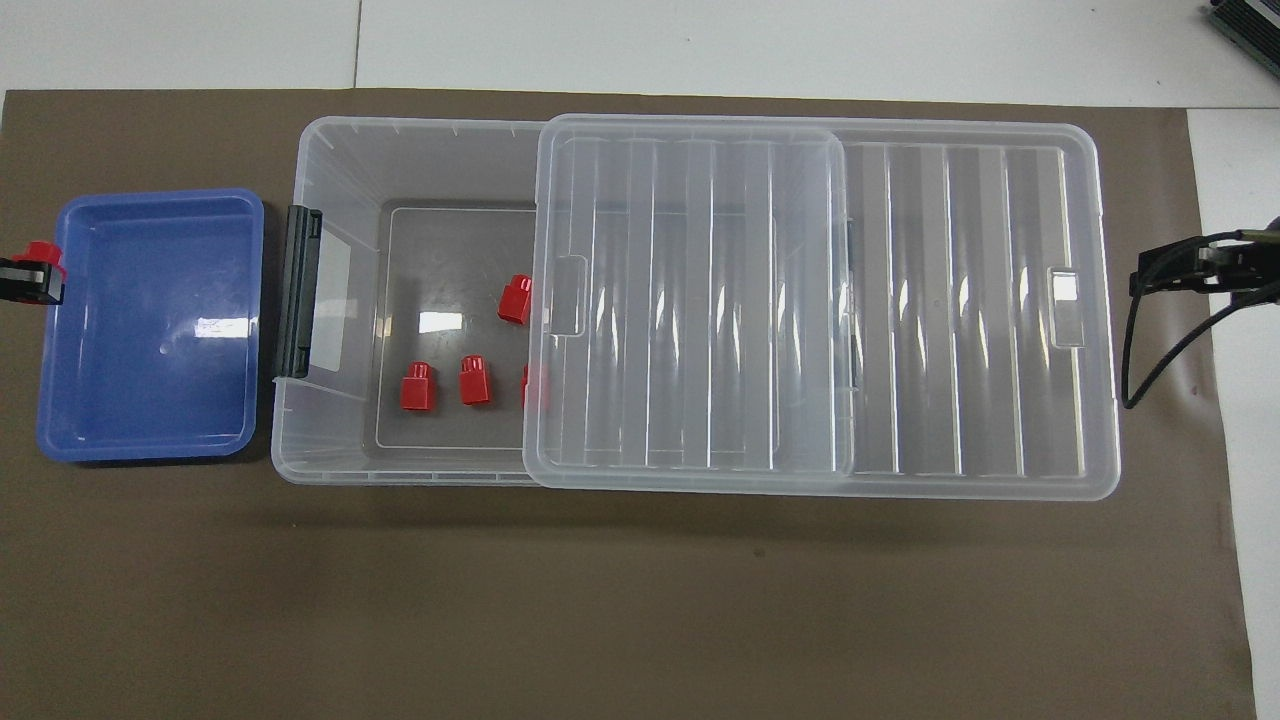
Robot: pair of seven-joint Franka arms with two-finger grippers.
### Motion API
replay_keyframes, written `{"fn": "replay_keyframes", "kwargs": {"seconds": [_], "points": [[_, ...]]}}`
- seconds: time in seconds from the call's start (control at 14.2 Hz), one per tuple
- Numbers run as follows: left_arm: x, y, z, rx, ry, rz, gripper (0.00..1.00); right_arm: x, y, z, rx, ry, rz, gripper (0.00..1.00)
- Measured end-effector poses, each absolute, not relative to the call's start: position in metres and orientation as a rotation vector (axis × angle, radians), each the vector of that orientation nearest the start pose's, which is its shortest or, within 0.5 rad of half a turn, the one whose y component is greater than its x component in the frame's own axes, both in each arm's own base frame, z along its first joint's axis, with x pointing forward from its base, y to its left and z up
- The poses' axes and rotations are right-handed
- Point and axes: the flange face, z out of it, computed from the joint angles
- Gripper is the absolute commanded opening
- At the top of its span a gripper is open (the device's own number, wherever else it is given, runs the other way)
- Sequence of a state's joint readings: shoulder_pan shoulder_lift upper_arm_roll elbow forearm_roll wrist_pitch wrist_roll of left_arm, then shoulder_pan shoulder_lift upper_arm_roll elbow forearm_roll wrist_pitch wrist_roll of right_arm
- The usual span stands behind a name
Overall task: Place red block in blue tray from box
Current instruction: 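Carry the red block over the blue tray with the left gripper, then release the block in the tray while the right gripper slides the lid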
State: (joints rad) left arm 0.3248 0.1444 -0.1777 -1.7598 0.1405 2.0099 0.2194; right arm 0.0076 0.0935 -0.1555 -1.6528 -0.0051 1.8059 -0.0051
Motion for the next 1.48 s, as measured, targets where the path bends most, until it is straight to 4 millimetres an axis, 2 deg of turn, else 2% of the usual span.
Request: {"fn": "replay_keyframes", "kwargs": {"seconds": [0.28,0.35,0.56,0.77,0.91,1.2,1.34,1.41,1.48], "points": [[0.603,0.091,0.441,-3.009,0.216,-0.221,0.17,0.613,-0.11,0.509,-3.179,0.173,-0.088,0.08],[0.601,0.089,0.429,-3.01,0.2,-0.248,0.17,0.617,-0.115,0.501,-3.185,0.159,-0.091,0.0],[0.595,0.084,0.391,-3.021,0.156,-0.315,0.17,0.623,-0.124,0.487,-3.195,0.156,-0.123,0.0],[0.597,0.082,0.35,-3.042,0.097,-0.359,0.18,0.624,-0.124,0.479,-3.196,0.155,-0.138,0.0],[0.598,0.081,0.33,-3.057,0.057,-0.362,0.19,0.624,-0.122,0.478,-3.193,0.15,-0.14,0.0],[0.593,0.079,0.302,-3.067,0.038,-0.399,0.19,0.626,-0.11,0.477,-3.161,0.144,-0.145,0.0],[0.592,0.079,0.3,-3.067,0.036,-0.407,0.2,0.627,-0.104,0.476,-3.158,0.128,-0.142,0.0],[0.593,0.079,0.3,-3.067,0.035,-0.408,0.32,0.628,-0.098,0.475,-3.156,0.112,-0.139,0.0],[0.593,0.079,0.3,-3.067,0.034,-0.408,0.72,0.629,-0.09,0.474,-3.155,0.093,-0.136,0.0]]}}
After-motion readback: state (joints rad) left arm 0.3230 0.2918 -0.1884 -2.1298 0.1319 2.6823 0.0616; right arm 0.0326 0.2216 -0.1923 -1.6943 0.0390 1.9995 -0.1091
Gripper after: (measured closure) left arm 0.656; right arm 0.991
